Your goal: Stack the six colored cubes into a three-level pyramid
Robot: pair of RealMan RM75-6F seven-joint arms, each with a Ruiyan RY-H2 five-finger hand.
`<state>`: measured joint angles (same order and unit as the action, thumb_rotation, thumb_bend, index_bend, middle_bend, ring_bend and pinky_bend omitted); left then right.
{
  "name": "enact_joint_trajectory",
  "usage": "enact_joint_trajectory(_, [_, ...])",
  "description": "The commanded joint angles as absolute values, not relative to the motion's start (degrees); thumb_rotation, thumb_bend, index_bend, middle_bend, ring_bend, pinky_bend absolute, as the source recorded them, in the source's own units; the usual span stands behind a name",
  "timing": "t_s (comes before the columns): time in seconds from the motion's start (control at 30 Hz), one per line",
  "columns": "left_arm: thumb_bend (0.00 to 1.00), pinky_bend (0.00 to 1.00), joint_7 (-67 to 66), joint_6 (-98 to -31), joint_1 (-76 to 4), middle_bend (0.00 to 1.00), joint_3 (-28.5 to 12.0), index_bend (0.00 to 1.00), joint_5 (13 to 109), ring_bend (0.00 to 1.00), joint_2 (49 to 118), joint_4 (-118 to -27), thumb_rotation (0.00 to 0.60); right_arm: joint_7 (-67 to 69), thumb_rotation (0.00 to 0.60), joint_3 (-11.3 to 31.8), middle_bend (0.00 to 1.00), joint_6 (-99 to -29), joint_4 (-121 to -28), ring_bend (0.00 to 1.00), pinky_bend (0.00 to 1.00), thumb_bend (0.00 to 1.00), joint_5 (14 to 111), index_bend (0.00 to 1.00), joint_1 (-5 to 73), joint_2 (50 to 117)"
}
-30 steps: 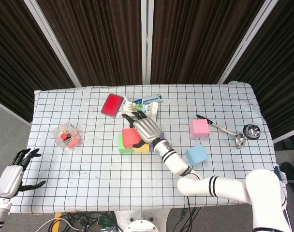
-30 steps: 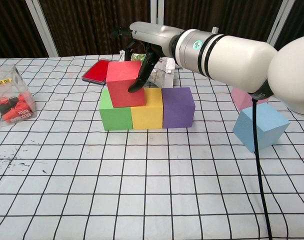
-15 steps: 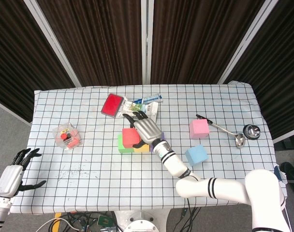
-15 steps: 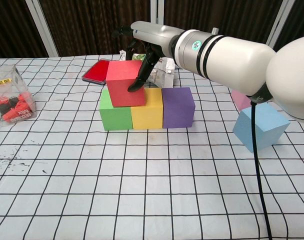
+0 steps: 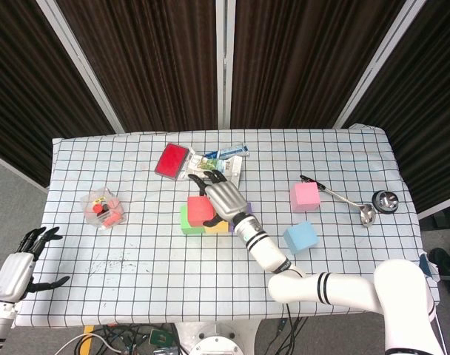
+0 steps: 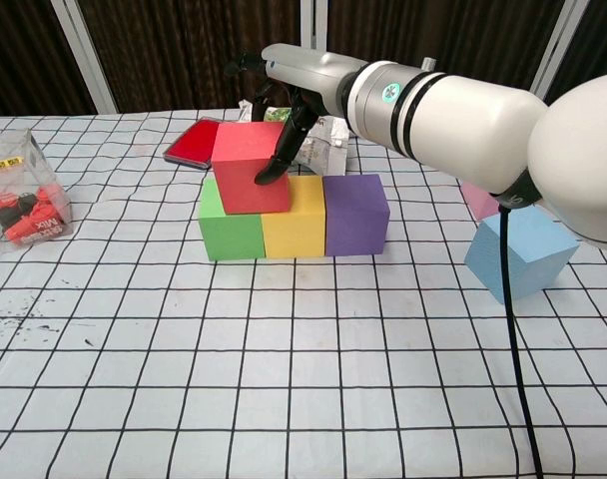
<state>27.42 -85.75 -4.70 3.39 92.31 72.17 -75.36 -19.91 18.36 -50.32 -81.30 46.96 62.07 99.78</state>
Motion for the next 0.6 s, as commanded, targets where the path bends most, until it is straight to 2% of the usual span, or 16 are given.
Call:
enact_joint_trajectory(0.03, [0.00, 0.05, 27.3, -85.8, -4.7, 0.21, 3.4, 0.10, 92.4, 0.05, 72.3, -75.2, 0.600, -20.0, 0.600, 18.4, 0.44, -50.3, -81.3, 0.05, 0.00, 0.05, 47.0, 0.00, 62.1, 99.8])
enact_joint_trajectory(0.6, [0.00, 0.05, 27.2, -85.9, -4.7, 0.21, 3.4, 0.10, 92.4, 0.05, 72.6, -74.9, 0.600, -19.6, 0.600, 18.6, 0.44, -50.7, -80.9, 0.05, 0.00, 0.05, 47.1, 0.00, 62.0, 100.5])
